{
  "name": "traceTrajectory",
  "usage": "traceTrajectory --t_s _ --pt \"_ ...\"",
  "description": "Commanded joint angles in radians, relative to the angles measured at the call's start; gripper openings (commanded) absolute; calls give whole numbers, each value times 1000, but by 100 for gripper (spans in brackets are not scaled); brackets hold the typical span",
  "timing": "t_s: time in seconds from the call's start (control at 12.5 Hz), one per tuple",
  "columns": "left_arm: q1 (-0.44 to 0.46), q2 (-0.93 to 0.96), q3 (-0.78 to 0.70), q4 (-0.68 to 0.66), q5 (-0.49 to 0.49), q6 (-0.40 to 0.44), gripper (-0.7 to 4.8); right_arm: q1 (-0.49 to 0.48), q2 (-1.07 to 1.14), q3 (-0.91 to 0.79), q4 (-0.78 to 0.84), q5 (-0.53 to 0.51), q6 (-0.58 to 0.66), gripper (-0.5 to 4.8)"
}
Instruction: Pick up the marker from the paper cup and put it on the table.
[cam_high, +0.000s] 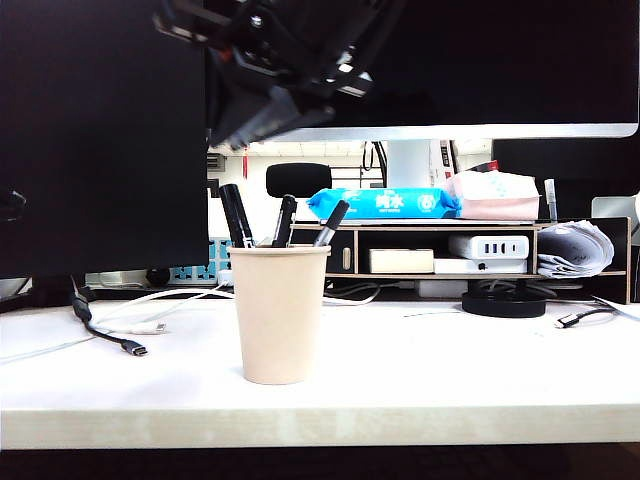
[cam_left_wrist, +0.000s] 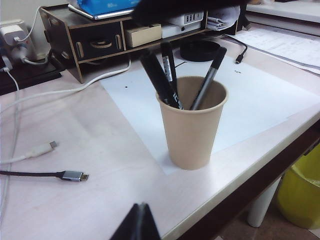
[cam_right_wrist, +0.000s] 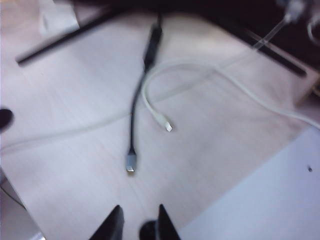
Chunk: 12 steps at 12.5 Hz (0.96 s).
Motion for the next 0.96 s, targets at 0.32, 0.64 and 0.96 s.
traceTrajectory --t_s 0.32,0.64,0.96 --pt "-1 0 -1 -14 0 4 -4 18 9 -72 89 42 38 122" --pt "-1 0 -1 -14 0 4 -4 23 8 -91 105 53 40 127" --pt "-1 0 -1 -14 -1 4 -4 20 24 -91 110 54 39 127"
